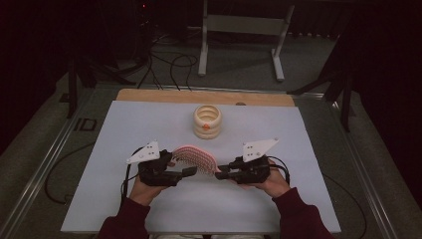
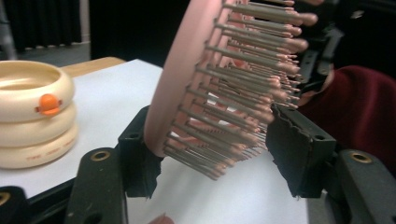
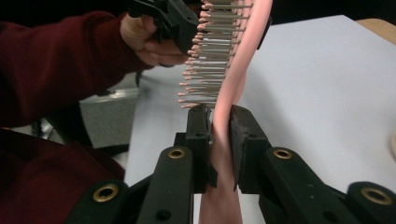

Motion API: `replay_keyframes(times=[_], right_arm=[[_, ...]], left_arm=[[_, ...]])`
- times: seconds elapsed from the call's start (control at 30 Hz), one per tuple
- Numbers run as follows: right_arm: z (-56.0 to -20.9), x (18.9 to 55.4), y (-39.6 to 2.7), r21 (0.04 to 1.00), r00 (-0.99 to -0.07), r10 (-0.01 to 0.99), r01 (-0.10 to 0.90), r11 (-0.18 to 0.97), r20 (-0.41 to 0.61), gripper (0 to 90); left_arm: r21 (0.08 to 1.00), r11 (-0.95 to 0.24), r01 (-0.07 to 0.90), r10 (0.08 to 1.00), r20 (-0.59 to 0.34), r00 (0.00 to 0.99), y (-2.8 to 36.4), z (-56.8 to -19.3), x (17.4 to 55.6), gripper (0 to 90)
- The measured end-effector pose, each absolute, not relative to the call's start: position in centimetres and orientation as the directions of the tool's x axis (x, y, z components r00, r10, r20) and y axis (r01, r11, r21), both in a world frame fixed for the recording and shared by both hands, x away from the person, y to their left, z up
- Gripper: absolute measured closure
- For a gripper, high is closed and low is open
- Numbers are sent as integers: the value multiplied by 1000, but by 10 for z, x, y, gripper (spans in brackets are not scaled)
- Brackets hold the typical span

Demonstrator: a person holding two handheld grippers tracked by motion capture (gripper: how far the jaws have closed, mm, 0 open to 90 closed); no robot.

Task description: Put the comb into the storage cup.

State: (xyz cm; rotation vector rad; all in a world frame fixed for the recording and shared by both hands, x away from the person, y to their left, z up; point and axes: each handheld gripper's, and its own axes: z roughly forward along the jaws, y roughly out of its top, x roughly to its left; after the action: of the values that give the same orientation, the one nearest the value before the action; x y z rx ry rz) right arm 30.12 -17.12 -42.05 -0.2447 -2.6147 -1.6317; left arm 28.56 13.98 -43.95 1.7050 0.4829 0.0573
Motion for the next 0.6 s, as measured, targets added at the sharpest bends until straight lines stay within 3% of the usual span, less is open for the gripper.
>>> replay_keyframes(times=[0.6], right_arm=[[-437, 314, -171, 851, -963, 119, 270, 450, 243, 775]], left_arm=[[960, -76, 269, 314, -233, 920, 140, -436, 285, 566]])
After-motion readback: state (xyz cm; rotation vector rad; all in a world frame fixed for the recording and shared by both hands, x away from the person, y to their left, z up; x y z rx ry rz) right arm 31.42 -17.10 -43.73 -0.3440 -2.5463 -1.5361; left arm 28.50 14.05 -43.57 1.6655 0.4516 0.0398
